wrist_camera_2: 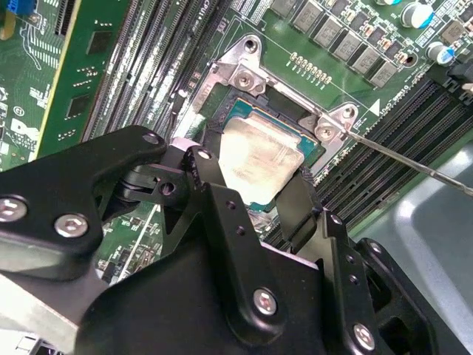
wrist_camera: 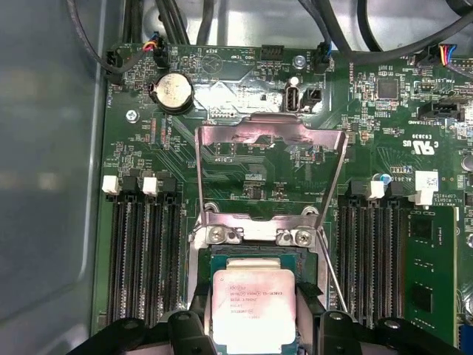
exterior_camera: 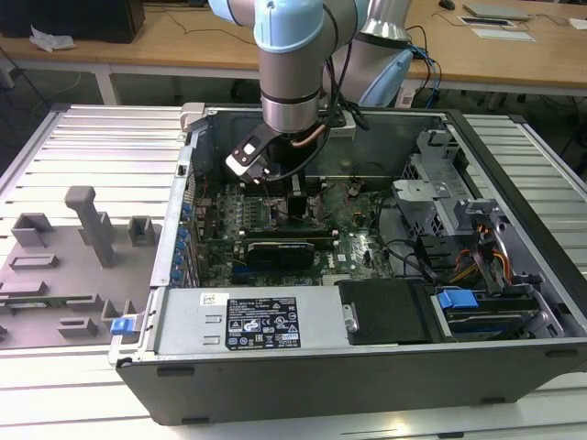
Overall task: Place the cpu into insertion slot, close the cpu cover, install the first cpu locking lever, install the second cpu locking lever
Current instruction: 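Place the cpu into insertion slot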
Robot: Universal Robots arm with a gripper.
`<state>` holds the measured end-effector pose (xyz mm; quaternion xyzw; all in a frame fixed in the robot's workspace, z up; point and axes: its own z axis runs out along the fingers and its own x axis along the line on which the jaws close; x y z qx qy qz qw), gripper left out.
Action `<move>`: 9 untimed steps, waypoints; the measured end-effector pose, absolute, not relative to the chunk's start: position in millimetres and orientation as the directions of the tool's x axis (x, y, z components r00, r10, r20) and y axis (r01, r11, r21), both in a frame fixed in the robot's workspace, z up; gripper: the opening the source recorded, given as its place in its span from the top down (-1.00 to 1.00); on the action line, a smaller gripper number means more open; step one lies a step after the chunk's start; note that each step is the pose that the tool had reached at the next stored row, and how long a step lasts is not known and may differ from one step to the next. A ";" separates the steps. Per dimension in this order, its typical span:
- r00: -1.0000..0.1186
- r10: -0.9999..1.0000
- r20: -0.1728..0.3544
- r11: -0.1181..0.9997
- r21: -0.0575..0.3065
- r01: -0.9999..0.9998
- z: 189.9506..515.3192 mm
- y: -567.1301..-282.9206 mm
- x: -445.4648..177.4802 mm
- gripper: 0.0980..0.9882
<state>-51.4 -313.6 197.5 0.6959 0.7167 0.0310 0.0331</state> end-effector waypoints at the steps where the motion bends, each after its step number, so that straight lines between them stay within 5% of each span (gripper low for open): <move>1: -0.029 1.000 -0.004 0.029 0.090 0.995 197.5 -313.6 -51.4 0.00; 9: -0.019 1.000 -0.004 0.020 0.090 0.996 201.2 -314.4 -51.3 0.00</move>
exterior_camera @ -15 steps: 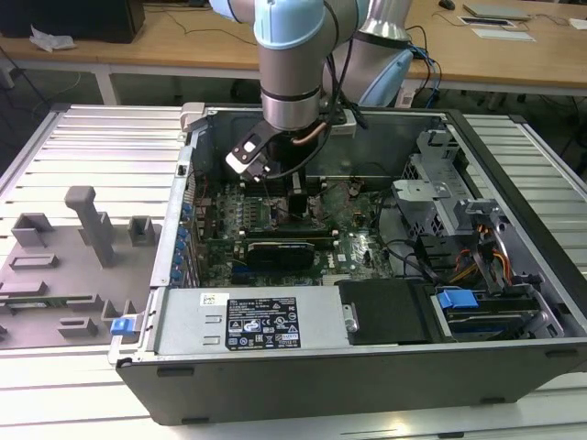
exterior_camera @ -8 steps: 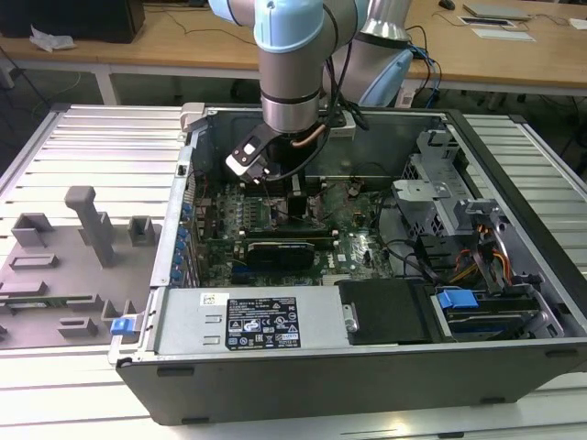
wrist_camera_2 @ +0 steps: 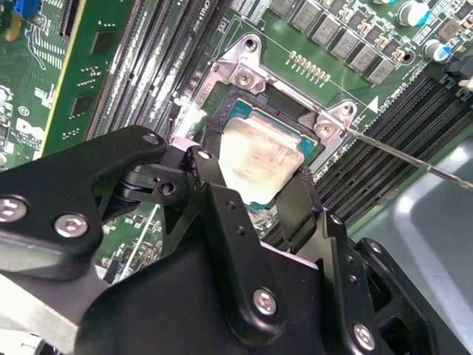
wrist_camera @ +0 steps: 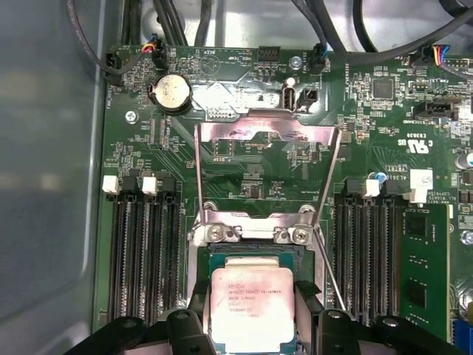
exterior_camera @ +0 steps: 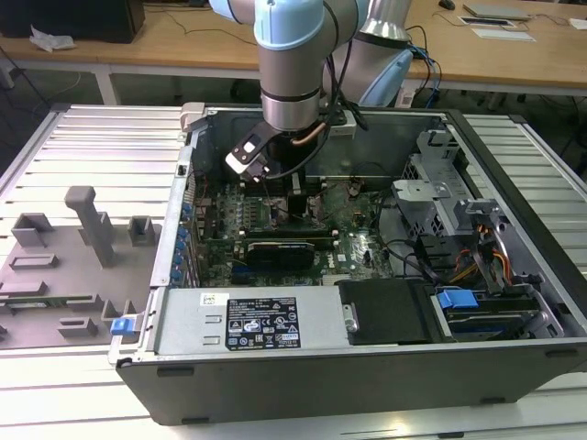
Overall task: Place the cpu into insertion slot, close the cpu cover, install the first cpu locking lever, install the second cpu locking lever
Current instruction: 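Place the cpu into insertion slot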
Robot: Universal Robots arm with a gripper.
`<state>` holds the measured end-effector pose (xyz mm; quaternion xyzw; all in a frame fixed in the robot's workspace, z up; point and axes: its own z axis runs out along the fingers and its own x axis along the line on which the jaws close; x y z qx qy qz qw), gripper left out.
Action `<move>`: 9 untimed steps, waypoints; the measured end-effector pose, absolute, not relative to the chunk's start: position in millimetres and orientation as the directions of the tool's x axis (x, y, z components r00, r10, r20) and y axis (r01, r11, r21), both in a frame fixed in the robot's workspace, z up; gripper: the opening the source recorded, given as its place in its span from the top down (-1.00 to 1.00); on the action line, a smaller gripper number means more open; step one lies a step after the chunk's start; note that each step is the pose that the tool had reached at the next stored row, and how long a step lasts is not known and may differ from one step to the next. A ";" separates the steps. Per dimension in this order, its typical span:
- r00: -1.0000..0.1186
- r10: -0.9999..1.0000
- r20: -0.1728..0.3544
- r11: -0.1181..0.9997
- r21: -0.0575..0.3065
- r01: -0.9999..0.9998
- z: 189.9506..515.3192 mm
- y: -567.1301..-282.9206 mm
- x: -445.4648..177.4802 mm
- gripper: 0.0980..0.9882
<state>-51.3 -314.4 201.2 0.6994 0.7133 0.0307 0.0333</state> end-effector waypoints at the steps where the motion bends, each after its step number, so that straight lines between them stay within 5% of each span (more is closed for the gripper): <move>1: -0.016 1.000 -0.004 0.016 0.091 0.996 201.2 -314.9 -51.2 0.00; 9: -0.003 1.000 -0.004 0.003 0.090 0.996 199.3 -315.4 -50.6 0.00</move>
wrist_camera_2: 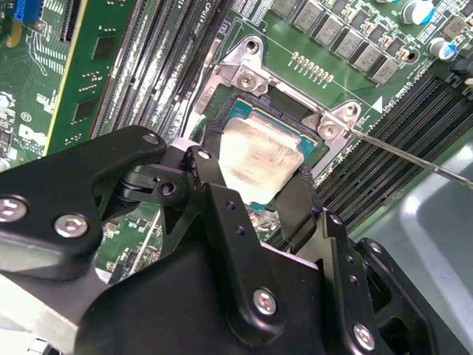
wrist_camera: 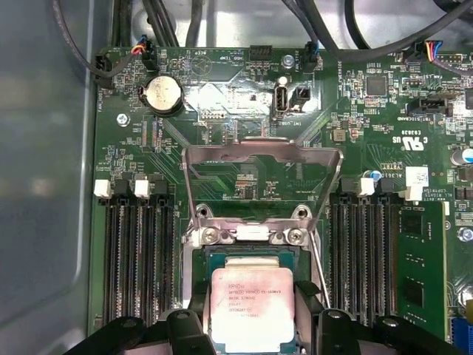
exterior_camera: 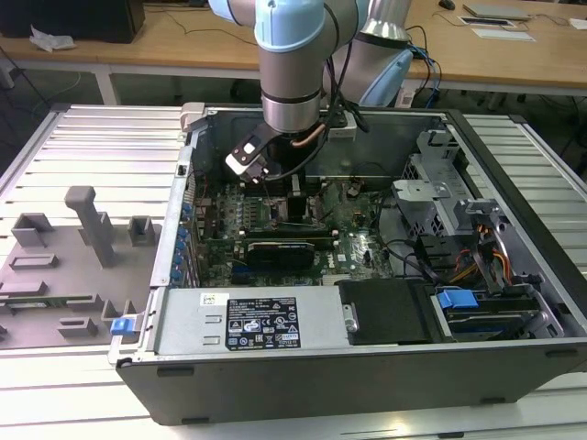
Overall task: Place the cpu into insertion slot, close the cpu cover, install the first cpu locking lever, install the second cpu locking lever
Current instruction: 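Place the cpu into insertion slot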
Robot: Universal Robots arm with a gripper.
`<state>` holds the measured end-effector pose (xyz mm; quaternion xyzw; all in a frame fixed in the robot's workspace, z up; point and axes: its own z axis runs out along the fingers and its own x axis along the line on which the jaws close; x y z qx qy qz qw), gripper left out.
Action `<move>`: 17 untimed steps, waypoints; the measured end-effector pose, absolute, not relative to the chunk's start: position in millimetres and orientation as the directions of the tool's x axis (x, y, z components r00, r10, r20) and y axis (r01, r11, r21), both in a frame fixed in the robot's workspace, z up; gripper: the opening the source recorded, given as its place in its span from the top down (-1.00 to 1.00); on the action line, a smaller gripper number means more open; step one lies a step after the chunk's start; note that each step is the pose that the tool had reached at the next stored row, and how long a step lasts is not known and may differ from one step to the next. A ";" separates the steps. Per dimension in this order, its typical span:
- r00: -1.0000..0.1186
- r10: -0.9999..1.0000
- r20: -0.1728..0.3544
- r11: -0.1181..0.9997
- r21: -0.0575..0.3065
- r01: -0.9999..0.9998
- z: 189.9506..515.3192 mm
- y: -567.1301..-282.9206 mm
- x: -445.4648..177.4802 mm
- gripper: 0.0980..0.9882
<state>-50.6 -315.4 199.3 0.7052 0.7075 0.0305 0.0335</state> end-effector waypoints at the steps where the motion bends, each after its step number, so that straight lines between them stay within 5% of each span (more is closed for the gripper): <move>1: -0.003 1.000 -0.004 0.003 0.090 0.996 199.2 -315.4 -50.6 0.00; 17: -0.003 1.000 -0.004 0.004 0.090 0.996 197.9 -315.5 -50.1 0.00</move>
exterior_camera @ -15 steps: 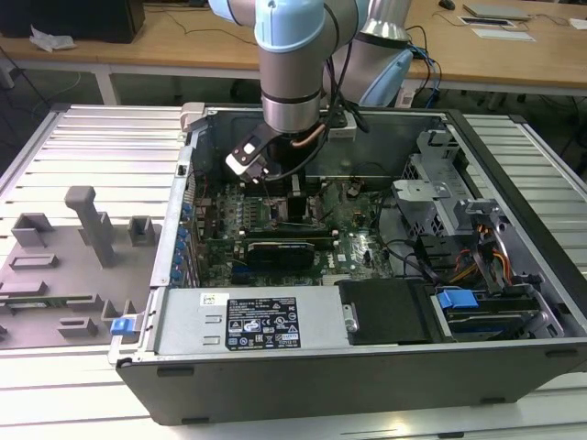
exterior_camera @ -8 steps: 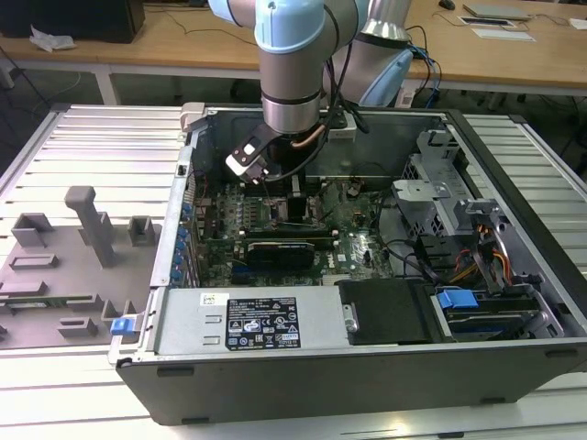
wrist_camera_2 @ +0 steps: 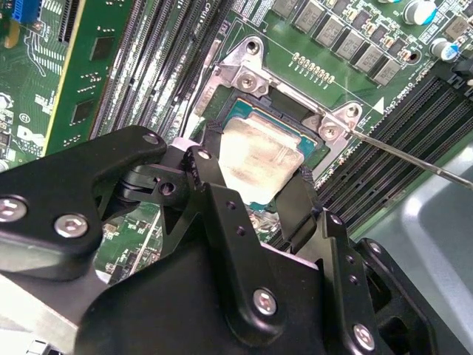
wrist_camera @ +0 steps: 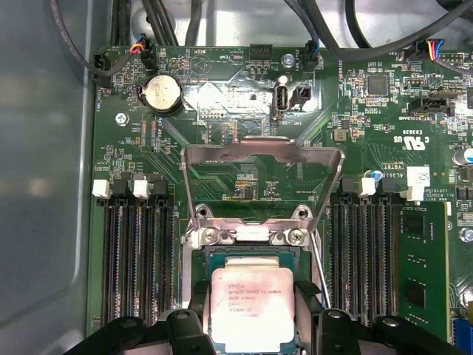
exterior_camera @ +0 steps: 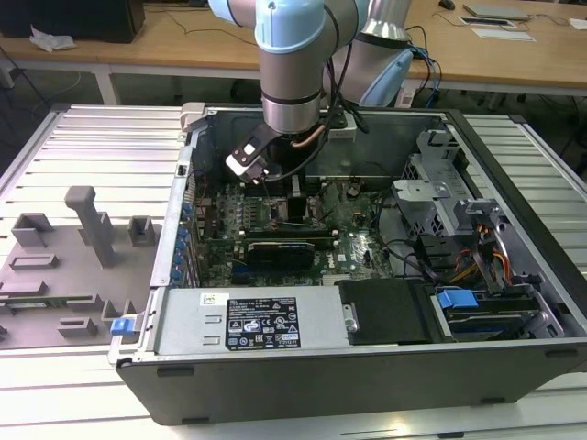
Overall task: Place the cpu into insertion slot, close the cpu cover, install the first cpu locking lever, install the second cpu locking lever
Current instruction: 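Place the cpu into insertion slot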
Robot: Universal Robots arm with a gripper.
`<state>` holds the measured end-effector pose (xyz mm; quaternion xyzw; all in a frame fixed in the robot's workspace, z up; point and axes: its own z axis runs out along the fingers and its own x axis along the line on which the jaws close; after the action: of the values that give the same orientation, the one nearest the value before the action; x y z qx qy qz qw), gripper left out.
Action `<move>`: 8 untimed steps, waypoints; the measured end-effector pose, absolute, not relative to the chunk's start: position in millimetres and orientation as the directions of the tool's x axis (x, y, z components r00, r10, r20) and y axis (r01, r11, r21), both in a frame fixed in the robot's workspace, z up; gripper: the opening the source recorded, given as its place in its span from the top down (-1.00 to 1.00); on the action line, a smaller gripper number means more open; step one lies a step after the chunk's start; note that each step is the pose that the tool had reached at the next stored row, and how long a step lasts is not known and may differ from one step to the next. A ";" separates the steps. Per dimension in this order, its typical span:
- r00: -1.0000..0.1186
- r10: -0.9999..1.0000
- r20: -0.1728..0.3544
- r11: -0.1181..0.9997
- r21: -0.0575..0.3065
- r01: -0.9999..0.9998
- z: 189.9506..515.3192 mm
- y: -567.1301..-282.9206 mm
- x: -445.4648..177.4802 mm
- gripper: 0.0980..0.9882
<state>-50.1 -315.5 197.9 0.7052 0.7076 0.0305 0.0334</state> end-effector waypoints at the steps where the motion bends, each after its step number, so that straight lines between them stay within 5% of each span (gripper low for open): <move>1: -0.003 1.000 -0.004 0.003 0.090 0.996 197.9 -315.5 -50.0 0.00; 8: -0.003 1.000 -0.004 0.004 0.091 0.996 197.8 -315.4 -49.8 0.00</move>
<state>-49.8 -315.4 197.8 0.7052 0.7075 0.0308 0.0336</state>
